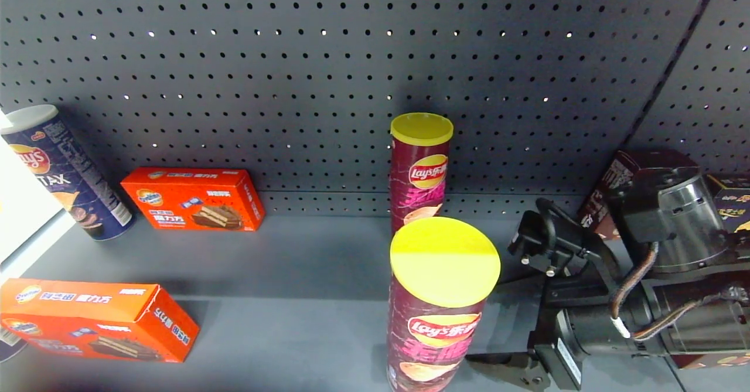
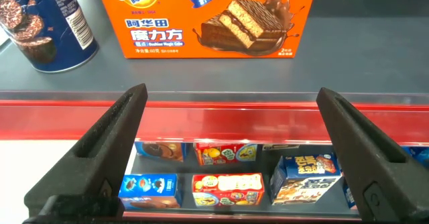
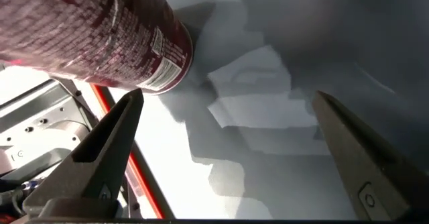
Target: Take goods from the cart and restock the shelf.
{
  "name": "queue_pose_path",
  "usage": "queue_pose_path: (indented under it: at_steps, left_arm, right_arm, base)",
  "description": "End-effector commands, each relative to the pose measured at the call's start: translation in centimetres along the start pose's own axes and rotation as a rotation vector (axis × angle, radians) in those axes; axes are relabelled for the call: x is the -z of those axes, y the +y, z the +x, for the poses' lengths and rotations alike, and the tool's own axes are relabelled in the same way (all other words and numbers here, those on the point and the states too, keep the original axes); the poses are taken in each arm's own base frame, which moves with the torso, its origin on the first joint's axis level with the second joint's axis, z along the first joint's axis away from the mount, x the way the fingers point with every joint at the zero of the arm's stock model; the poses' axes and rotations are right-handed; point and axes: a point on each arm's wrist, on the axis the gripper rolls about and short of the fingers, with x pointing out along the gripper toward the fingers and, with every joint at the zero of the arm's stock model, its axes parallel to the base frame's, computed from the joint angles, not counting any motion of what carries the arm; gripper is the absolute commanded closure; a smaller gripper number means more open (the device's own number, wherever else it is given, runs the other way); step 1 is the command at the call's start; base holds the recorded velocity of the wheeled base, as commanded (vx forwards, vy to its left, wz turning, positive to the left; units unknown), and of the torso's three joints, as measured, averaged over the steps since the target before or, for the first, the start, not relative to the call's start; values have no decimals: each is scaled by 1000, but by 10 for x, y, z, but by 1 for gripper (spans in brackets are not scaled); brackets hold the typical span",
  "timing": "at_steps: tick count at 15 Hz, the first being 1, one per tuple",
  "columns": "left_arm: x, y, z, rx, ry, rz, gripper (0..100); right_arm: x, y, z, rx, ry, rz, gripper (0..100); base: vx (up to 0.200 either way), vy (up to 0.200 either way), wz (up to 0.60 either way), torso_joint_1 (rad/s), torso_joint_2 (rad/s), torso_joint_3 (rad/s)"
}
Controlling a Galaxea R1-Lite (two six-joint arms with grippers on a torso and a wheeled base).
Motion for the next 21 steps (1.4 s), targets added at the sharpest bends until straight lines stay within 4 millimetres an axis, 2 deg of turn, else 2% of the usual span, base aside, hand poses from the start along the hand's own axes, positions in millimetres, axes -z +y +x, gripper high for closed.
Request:
queue_pose_path:
  at_steps: [1,3,4,5,6,7,9,11,13,15,16,17,18,19,20,21]
  left_arm:
    - [0,0,0,0,1,0,0]
    - [0,0,0,0,1,0,0]
    - [0,0,0,0,1,0,0]
    - [0,0,0,0,1,0,0]
    - [0,0,0,0,1,0,0]
    - [0,0,0,0,1,0,0]
    - [0,0,0,0,1,0,0]
    - [0,0,0,0,1,0,0]
    - [0,0,0,0,1,0,0]
    - [0,0,0,0,1,0,0]
    - [0,0,0,0,1,0,0]
    - [0,0,0,0,1,0,0]
    - [0,0,0,0,1,0,0]
    - [0,0,0,0,1,0,0]
    - [0,0,0,0,1,0,0]
    - [0,0,0,0,1,0,0]
  right_arm:
    - [-4,-2,-33,49,-94,2,0]
    - [-8,-3,-66,111,-197,7,0]
    - [-8,-3,-66,111,-197,7,0]
    - [-4,-5,-110,231,-320,16,0]
    - [-2,-5,-121,260,-347,18,0]
    - [8,-2,-149,354,-419,30,0]
    - [21,12,-172,401,-509,8,0]
    - [31,24,-186,426,-574,-15,0]
    - [54,43,-206,455,-676,-41,0]
    - [93,63,-213,460,-733,-33,0]
    - [96,64,-214,463,-736,-32,0]
    - [131,75,-205,461,-732,-28,0]
    - [147,79,-199,459,-732,-20,0]
    - [157,81,-194,459,-730,-15,0]
    - [177,85,-185,460,-733,-13,0]
    - [177,85,-185,460,-733,-13,0]
  base:
    - [0,0,0,0,0,0]
    - [0,0,0,0,0,0]
    - [0,0,0,0,0,0]
    - [0,0,0,0,0,0]
    - [0,0,0,0,0,0]
    - [0,0,0,0,0,0]
    - [0,0,0,0,0,0]
    - [0,0,0,0,0,0]
    - [0,0,0,0,0,0]
    - [0,0,0,0,0,0]
    - [0,0,0,0,0,0]
    - [0,0,0,0,0,0]
    - [0,0,0,0,0,0]
    - [0,0,0,0,0,0]
    - [0,0,0,0,0,0]
    - [0,0,0,0,0,0]
